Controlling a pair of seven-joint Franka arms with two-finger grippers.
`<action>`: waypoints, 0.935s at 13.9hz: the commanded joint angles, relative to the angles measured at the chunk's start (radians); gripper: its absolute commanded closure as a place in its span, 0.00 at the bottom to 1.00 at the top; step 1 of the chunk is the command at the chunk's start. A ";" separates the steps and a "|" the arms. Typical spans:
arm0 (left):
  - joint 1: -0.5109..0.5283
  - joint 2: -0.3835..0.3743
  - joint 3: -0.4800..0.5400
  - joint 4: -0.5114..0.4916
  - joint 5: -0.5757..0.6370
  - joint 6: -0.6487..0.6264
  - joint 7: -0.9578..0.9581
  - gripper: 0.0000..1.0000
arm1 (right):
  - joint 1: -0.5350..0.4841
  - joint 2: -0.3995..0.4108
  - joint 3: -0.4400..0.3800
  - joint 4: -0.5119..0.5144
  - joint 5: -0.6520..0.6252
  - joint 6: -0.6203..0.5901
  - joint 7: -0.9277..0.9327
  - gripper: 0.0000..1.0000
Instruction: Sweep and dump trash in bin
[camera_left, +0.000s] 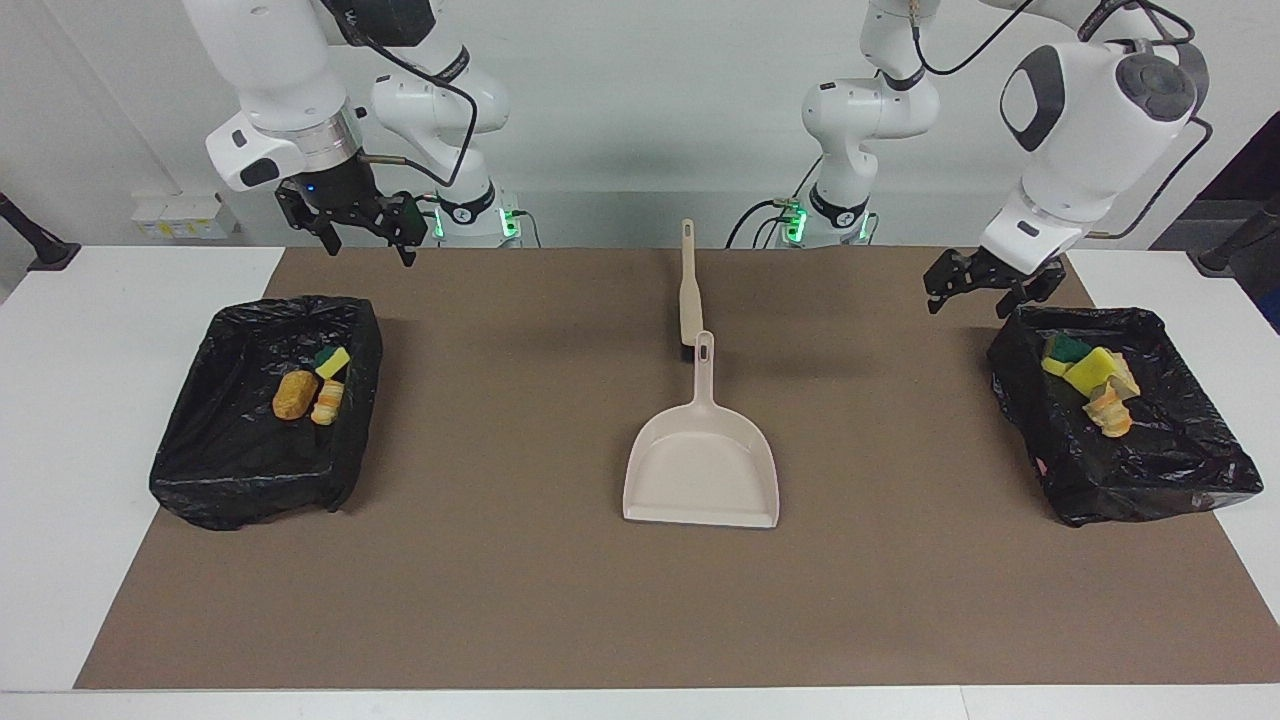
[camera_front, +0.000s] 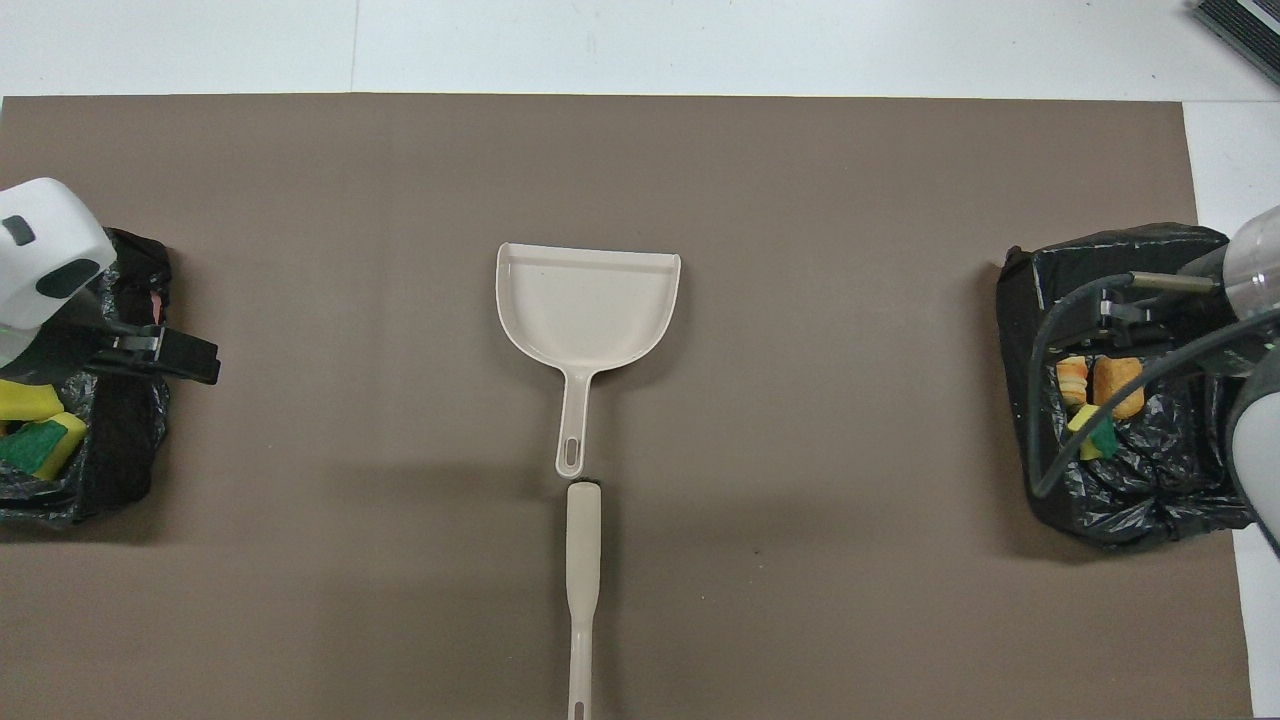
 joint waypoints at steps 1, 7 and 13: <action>-0.005 0.006 -0.015 0.173 0.062 -0.174 0.007 0.00 | -0.012 -0.012 0.004 -0.018 0.007 0.025 -0.033 0.00; -0.003 -0.014 -0.018 0.204 0.043 -0.243 -0.018 0.00 | -0.014 -0.010 0.004 -0.018 0.007 0.048 -0.035 0.00; 0.028 -0.036 -0.004 0.134 -0.024 -0.114 -0.026 0.00 | -0.014 -0.009 0.004 -0.018 0.007 0.048 -0.035 0.00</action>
